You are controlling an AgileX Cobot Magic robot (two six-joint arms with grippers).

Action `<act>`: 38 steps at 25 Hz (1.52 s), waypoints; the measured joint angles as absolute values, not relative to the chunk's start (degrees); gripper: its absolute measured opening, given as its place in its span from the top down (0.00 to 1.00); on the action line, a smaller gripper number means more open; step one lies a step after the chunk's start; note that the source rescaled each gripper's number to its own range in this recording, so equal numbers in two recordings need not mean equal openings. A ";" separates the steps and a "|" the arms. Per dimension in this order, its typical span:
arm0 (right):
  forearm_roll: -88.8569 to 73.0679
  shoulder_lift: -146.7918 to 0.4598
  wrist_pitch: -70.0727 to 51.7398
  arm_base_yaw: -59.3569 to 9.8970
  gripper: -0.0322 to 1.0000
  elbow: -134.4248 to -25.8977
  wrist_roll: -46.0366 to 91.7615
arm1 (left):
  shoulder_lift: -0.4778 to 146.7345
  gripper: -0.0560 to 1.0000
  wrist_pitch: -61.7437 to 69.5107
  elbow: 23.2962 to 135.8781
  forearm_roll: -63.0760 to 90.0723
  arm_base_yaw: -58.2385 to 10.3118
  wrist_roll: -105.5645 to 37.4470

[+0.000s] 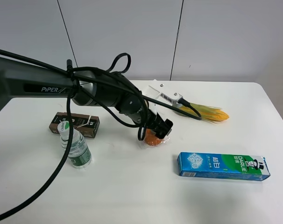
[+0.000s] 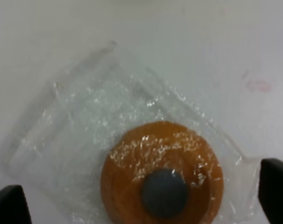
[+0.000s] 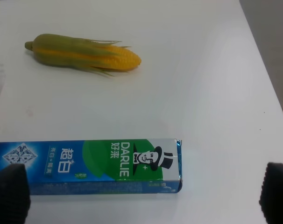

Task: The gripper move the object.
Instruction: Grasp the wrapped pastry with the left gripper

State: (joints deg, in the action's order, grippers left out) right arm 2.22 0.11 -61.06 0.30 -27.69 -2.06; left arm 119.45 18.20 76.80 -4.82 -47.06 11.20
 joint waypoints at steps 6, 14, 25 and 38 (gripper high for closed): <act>2.22 0.11 -61.06 0.30 0.00 -27.69 -2.06 | 120.27 0.00 16.54 76.80 -4.82 -48.23 14.54; 2.22 0.11 -61.06 0.30 0.00 -27.69 -2.06 | 124.15 0.00 16.19 76.80 -4.82 -48.29 14.91; 2.22 0.11 -61.06 0.30 0.00 -27.69 -2.06 | 124.53 0.05 17.43 76.80 -1.07 -48.18 15.29; 2.22 0.11 -61.06 0.30 0.00 -27.69 -2.06 | 125.18 0.35 18.39 76.80 0.60 -48.14 15.40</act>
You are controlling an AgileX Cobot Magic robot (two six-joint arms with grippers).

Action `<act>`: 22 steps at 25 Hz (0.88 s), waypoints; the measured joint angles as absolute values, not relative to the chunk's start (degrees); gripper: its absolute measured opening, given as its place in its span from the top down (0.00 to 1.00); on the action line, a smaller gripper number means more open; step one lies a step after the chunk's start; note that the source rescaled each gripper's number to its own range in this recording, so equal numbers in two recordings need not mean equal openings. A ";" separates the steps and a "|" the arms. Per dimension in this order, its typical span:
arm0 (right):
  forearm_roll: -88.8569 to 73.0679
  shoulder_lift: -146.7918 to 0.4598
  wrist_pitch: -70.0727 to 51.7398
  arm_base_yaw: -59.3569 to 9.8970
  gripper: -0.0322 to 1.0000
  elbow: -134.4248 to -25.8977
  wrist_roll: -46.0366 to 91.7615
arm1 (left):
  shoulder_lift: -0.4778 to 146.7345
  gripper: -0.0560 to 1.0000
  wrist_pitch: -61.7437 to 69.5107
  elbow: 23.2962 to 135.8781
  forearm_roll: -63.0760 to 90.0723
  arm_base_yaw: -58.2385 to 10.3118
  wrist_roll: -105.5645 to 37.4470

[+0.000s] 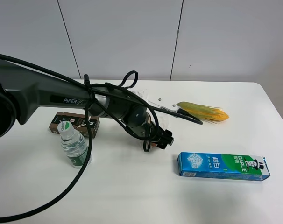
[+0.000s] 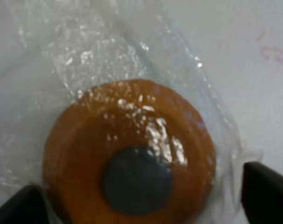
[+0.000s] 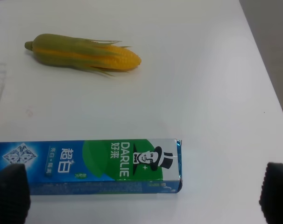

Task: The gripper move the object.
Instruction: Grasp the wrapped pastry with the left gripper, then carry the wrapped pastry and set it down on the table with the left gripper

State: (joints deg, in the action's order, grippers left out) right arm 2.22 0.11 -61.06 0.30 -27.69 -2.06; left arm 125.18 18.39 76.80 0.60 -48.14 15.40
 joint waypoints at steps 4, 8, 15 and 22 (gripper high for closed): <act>2.22 0.11 -61.06 0.30 0.00 -27.69 -2.06 | 125.18 0.88 18.39 76.80 0.60 -48.14 15.40; 2.22 0.11 -61.06 0.30 0.00 -27.69 -2.06 | 125.04 0.95 18.39 76.80 0.00 -48.14 15.40; 2.22 0.11 -61.06 0.30 0.00 -27.69 -2.06 | 118.63 0.95 18.85 76.80 -2.19 -48.14 15.40; 2.22 0.11 -61.06 0.30 0.00 -27.69 -2.06 | 106.51 0.95 27.12 76.80 -5.48 -48.14 15.40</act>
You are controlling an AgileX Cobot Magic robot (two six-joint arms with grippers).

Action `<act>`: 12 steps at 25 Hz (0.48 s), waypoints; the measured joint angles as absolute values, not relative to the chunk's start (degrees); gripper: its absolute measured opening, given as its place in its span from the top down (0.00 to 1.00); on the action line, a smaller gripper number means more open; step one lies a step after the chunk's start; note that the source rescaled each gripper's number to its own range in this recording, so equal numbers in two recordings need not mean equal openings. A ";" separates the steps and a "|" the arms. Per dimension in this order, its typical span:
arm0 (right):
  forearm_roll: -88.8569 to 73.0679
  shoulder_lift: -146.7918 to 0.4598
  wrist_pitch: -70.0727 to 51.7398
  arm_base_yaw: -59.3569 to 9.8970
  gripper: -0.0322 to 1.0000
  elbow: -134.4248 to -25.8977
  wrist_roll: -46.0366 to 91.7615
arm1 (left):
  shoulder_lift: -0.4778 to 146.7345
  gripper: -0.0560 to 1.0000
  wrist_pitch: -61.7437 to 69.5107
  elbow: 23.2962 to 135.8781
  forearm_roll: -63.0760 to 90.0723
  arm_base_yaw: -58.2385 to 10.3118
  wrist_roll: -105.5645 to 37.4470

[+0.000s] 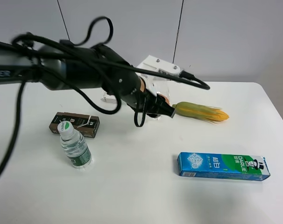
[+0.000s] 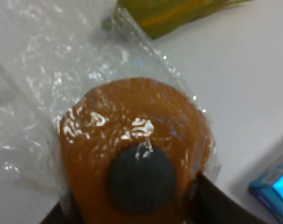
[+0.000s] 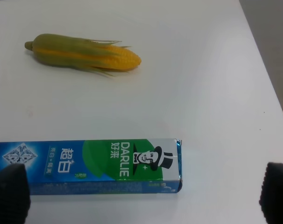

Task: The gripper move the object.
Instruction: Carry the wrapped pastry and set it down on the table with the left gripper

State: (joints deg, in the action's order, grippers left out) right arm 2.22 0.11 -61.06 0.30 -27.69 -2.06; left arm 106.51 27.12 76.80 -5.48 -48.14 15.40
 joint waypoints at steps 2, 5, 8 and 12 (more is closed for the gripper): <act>2.22 0.11 -61.06 0.30 0.00 -27.69 -2.06 | 103.06 0.95 31.75 76.80 -7.00 -48.14 15.40; 2.22 0.11 -61.06 0.30 0.00 -27.69 -2.06 | 98.48 0.95 37.13 76.80 -7.77 -47.48 15.40; 2.22 0.11 -61.06 0.30 0.00 -27.69 -2.06 | 93.70 0.95 41.06 76.12 -7.95 -45.84 15.40; 2.22 0.11 -61.06 0.30 0.00 -27.69 -2.06 | 85.51 0.95 41.10 70.86 -8.07 -41.37 15.46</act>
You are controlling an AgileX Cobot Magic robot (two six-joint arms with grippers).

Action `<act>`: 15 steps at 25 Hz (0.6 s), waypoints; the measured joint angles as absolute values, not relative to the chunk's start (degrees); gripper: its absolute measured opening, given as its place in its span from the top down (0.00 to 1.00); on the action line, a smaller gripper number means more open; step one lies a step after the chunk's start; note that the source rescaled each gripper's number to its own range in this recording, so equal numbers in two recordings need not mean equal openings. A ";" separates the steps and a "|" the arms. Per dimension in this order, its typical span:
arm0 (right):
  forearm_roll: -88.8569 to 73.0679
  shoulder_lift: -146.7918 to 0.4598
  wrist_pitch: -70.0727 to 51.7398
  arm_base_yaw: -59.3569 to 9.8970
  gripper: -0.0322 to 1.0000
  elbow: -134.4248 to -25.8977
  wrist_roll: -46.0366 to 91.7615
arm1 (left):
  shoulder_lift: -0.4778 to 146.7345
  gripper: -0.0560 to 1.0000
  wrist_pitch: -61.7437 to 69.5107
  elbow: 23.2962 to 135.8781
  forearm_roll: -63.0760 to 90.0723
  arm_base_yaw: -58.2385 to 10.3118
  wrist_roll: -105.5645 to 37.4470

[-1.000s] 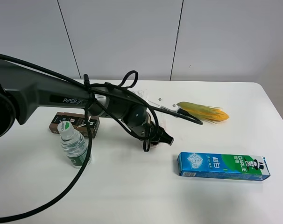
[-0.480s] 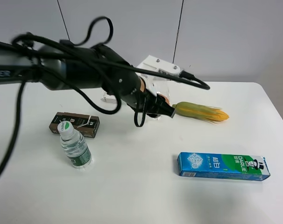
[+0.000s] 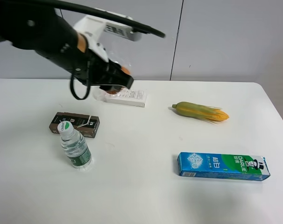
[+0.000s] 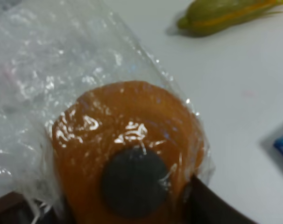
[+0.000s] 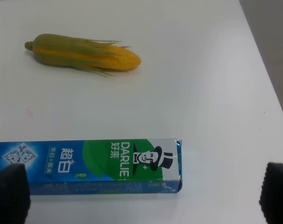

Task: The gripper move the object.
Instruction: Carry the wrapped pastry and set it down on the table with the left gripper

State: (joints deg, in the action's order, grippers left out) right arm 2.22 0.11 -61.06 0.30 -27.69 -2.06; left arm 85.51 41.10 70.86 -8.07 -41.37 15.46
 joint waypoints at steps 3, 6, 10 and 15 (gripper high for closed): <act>2.22 0.11 -61.06 0.30 0.00 -27.69 -2.06 | 78.24 0.95 40.98 64.12 -8.12 -36.50 15.86; 2.22 0.11 -61.06 0.30 0.00 -27.69 -2.06 | 69.87 0.95 40.98 57.55 -8.06 -30.61 16.93; 2.22 0.11 -61.06 0.30 0.00 -27.69 -2.06 | 60.42 0.95 40.98 48.74 -8.06 -22.75 18.40; 2.22 0.11 -61.06 0.30 0.00 -27.69 -2.06 | 54.55 0.95 40.93 39.06 -7.91 -13.69 22.25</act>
State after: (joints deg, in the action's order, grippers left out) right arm 2.22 0.11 -61.06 0.30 -27.69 -2.06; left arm 54.55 40.93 39.06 -7.91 -13.69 22.25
